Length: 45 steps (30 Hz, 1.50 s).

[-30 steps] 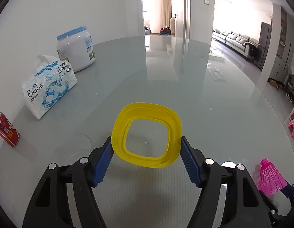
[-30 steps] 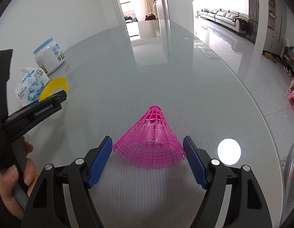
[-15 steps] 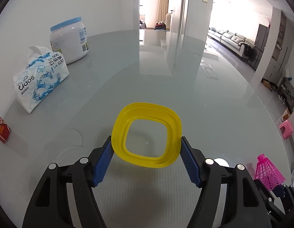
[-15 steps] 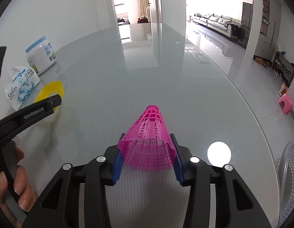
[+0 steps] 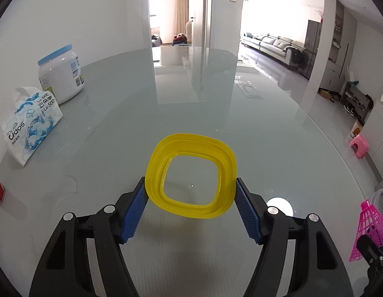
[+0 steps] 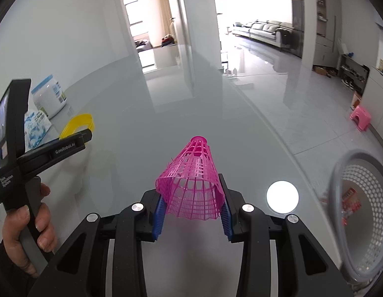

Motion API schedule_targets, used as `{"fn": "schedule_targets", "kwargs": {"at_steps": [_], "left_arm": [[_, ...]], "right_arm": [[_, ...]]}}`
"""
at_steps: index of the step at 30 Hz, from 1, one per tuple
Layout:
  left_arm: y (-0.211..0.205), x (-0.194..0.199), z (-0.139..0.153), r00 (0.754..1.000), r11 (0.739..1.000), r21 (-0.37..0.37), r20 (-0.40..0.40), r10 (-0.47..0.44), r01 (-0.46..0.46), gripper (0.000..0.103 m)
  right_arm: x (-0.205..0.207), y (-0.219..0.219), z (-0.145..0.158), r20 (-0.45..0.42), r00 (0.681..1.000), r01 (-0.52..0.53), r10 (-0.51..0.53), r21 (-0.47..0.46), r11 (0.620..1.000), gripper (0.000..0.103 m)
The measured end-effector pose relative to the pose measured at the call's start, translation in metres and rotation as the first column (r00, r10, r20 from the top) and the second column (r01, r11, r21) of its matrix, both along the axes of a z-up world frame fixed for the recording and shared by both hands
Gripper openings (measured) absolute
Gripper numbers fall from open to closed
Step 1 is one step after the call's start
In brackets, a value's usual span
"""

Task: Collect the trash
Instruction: 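Carry the shuttlecock and yellow ring over the grey basket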

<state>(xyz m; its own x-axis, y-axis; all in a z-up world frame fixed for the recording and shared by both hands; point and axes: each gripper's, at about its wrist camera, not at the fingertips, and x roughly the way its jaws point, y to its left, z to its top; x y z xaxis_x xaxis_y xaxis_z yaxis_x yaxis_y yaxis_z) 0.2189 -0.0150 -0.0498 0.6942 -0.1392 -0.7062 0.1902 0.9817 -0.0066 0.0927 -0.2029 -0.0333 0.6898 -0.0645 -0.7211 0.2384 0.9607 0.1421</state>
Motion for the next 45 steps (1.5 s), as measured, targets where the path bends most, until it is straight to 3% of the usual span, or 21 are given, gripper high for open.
{"fn": "schedule_targets", "kwargs": {"at_steps": [5, 12, 20, 26, 33, 45], "left_arm": [[-0.024, -0.018, 0.001, 0.998, 0.998, 0.015, 0.014, -0.056, 0.055, 0.067], [-0.076, -0.064, 0.003, 0.977, 0.977, 0.021, 0.025, -0.212, 0.212, 0.067], [-0.159, -0.130, 0.013, 0.897, 0.897, -0.028, 0.039, -0.440, 0.441, 0.067], [-0.214, -0.160, 0.012, 0.834, 0.833, -0.039, 0.039, -0.550, 0.551, 0.067], [-0.262, -0.179, 0.005, 0.776, 0.777, -0.009, 0.037, -0.629, 0.630, 0.067], [-0.285, -0.189, -0.003, 0.734, 0.734, 0.055, 0.018, -0.679, 0.677, 0.067]], "right_arm": [[-0.048, -0.034, 0.007, 0.026, 0.996, 0.086, -0.086, -0.016, 0.996, 0.036], [-0.117, -0.083, 0.013, 0.063, 0.976, 0.209, -0.208, 0.002, 0.978, 0.036], [-0.181, -0.132, 0.015, 0.098, 0.931, 0.351, -0.350, 0.008, 0.936, 0.036], [-0.220, -0.167, 0.015, 0.120, 0.885, 0.450, -0.449, 0.024, 0.893, 0.036], [-0.238, -0.196, 0.009, 0.112, 0.854, 0.507, -0.508, 0.037, 0.861, 0.036], [-0.230, -0.214, -0.001, 0.102, 0.837, 0.533, -0.538, 0.074, 0.843, 0.036]]}}
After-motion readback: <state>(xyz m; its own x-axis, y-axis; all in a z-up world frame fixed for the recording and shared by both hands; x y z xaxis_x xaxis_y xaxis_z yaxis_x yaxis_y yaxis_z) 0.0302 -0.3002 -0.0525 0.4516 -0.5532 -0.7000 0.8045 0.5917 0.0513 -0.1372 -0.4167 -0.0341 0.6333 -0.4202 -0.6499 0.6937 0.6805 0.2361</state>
